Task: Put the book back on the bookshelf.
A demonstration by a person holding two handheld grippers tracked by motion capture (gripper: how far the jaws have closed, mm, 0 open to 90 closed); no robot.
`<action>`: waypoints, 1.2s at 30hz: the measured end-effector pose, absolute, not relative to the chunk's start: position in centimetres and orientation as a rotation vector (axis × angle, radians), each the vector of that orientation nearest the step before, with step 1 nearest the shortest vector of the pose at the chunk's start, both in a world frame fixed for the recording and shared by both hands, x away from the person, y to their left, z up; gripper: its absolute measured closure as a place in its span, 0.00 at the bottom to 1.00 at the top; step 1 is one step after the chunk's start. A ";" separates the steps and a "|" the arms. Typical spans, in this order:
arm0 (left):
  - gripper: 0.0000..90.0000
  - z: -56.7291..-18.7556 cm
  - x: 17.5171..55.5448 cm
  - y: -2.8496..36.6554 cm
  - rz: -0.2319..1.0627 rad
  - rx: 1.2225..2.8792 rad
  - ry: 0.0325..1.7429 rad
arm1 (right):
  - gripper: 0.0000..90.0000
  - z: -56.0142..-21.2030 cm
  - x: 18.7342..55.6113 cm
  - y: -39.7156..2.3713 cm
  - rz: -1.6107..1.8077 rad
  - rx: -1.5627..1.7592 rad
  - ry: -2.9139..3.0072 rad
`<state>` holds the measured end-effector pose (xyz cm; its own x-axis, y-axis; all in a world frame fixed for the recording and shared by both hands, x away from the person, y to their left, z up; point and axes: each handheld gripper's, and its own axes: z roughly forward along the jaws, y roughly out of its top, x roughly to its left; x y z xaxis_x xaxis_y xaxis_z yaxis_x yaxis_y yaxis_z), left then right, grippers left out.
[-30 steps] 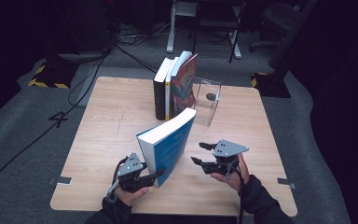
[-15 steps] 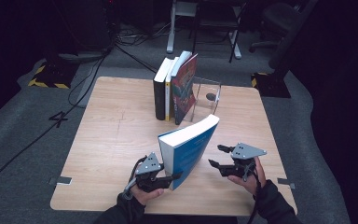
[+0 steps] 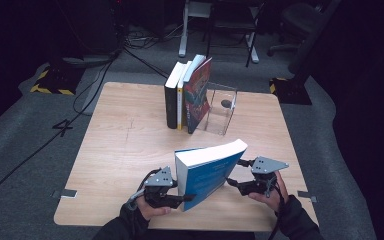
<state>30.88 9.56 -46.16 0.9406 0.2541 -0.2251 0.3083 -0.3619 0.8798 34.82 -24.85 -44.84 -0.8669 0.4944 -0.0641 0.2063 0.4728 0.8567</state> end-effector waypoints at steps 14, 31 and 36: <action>0.63 -45.7 30.9 10.4 -0.003 2.064 0.351 | 0.27 -44.7 34.6 -21.7 1.441 0.369 2.536; 0.38 -45.7 29.7 11.2 0.305 2.182 0.460 | 0.41 -41.3 33.4 -21.9 1.584 0.261 2.461; 0.36 -45.7 30.0 11.4 0.360 2.175 0.509 | 0.45 -39.2 33.1 -20.9 1.600 0.199 2.430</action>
